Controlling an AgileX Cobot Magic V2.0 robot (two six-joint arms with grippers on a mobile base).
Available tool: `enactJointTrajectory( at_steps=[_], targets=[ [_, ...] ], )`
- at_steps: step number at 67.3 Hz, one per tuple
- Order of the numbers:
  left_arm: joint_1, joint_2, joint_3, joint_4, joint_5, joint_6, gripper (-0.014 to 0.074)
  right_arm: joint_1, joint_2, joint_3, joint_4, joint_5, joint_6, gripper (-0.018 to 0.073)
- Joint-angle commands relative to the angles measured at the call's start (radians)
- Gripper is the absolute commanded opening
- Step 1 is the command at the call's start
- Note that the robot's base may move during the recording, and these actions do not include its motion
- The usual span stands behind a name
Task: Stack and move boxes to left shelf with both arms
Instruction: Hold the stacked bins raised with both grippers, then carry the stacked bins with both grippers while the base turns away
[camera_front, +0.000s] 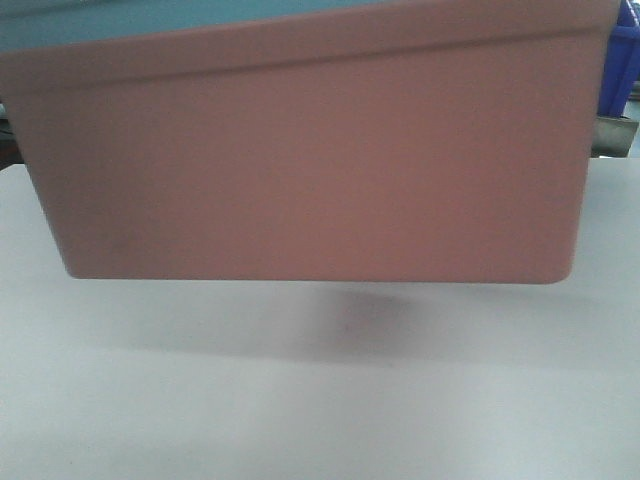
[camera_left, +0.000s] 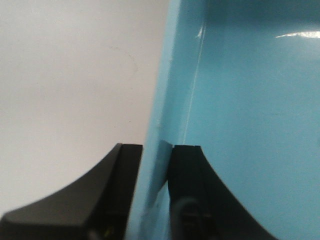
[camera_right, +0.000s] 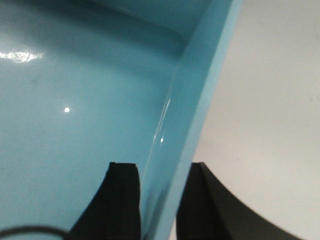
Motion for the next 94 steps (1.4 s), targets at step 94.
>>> enactJointTrajectory(
  at_steps=[94],
  targets=[
    [-0.064, -0.045, -0.047, -0.141, -0.221, 0.003, -0.0003, 0.035, -0.030, -0.043, 0.080, -0.256, 0.037, 0.0055]
  ],
)
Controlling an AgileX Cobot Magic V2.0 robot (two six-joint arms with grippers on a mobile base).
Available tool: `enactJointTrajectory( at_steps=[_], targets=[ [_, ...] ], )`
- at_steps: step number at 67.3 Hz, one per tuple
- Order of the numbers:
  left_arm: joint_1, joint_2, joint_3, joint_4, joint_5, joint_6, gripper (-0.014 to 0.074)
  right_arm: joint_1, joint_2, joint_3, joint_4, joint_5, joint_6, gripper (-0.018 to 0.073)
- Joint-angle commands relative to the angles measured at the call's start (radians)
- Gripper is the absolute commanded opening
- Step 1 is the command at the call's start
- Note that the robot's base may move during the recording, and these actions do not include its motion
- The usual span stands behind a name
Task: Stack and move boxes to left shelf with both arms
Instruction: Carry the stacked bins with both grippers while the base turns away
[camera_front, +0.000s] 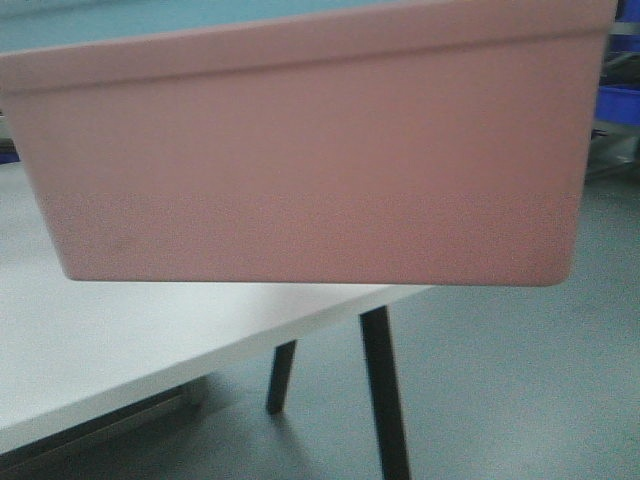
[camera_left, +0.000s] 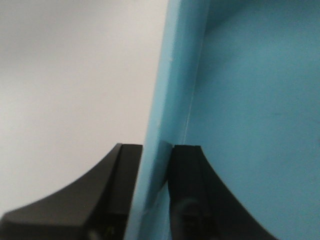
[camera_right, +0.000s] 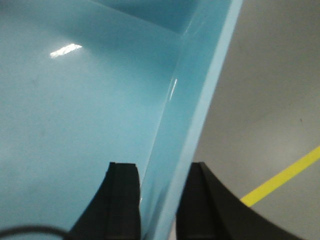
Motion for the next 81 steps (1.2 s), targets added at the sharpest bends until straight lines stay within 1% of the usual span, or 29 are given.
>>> enactJointTrajectory(
  at_steps=[1, 81],
  targets=[
    [-0.064, -0.048, -0.047, -0.141, -0.229, 0.003, -0.0003, 0.035, -0.033, -0.043, 0.080, -0.256, 0.037, 0.0055],
    [-0.064, -0.048, -0.047, -0.141, -0.229, 0.003, -0.0003, 0.035, -0.033, -0.043, 0.079, -0.256, 0.037, 0.0055]
  ],
)
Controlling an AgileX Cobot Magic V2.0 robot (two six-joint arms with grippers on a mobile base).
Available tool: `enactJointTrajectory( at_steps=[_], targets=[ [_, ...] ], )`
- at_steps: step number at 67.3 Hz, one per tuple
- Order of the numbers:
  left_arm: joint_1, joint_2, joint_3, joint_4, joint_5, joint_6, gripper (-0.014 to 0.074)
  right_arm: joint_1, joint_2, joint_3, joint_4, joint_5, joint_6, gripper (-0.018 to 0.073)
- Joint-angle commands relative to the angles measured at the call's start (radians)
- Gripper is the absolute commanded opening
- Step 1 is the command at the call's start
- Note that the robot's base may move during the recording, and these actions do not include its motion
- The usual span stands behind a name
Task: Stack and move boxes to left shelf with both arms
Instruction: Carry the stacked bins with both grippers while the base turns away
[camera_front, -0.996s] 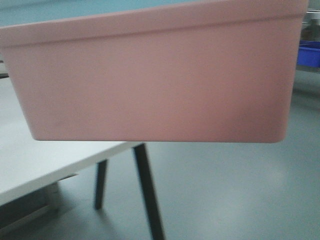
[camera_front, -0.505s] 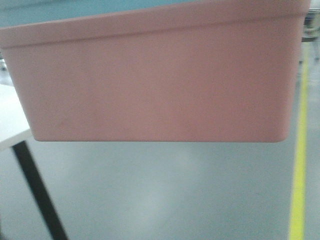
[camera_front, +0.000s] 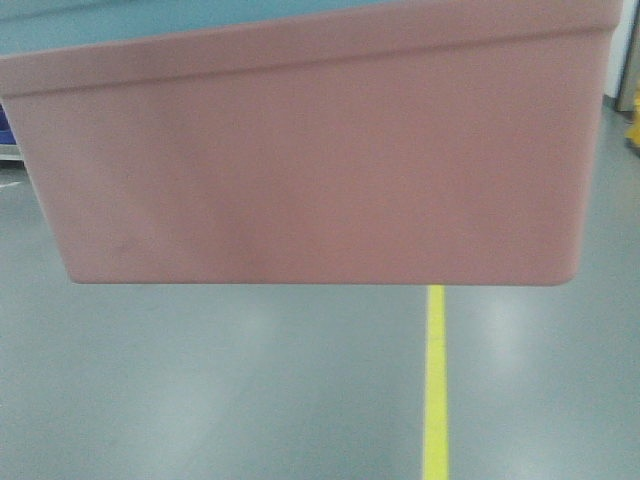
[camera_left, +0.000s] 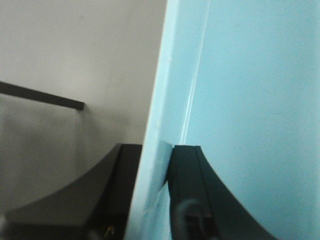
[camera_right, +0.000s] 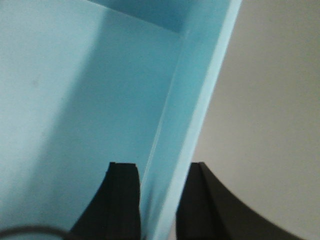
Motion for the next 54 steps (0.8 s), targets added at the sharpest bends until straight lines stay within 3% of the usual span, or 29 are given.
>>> enactJointTrajectory(
  at_steps=[1, 54],
  targets=[
    [-0.060, -0.051, -0.047, -0.141, -0.228, 0.002, -0.0003, 0.035, -0.033, -0.043, 0.079, -0.262, 0.037, 0.0055],
    [-0.060, -0.051, -0.047, -0.141, -0.228, 0.002, -0.0003, 0.035, -0.033, -0.043, 0.079, -0.262, 0.037, 0.0055]
  ],
)
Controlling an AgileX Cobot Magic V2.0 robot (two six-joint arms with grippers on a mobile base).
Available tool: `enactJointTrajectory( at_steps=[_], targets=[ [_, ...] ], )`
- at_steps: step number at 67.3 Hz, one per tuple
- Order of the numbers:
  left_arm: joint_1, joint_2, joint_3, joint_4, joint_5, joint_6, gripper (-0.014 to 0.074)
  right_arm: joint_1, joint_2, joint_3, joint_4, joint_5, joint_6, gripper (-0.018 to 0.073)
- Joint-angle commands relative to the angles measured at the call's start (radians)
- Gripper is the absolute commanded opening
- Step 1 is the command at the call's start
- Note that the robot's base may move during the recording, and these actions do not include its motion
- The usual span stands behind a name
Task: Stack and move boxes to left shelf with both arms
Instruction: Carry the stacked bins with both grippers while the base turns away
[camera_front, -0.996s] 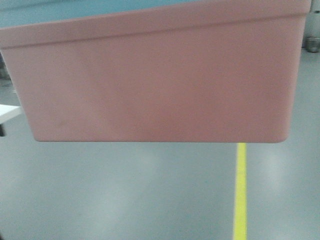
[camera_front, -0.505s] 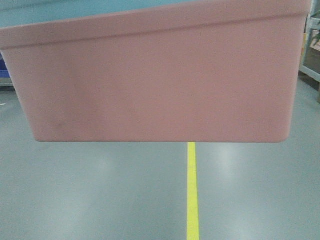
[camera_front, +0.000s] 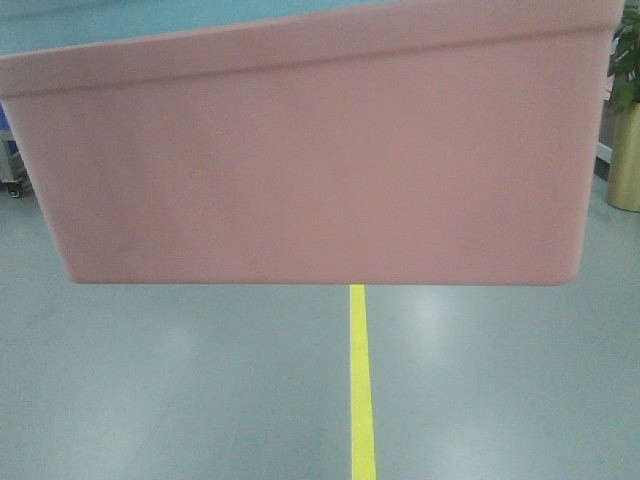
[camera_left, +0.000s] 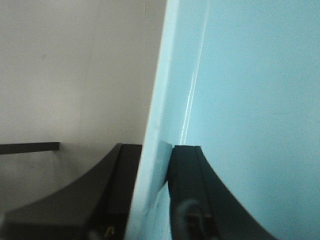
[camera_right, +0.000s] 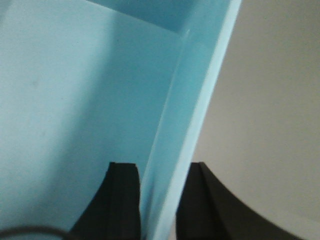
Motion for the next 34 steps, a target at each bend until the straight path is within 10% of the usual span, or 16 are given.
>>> enactJointTrajectory(
  at_steps=[1, 34],
  targets=[
    [-0.059, -0.051, -0.047, -0.141, -0.228, 0.002, -0.0003, 0.035, -0.033, -0.043, 0.079, -0.262, 0.037, 0.0055],
    [-0.059, -0.051, -0.047, -0.143, -0.228, 0.002, -0.0003, 0.035, -0.033, -0.043, 0.079, -0.262, 0.037, 0.0055]
  ],
)
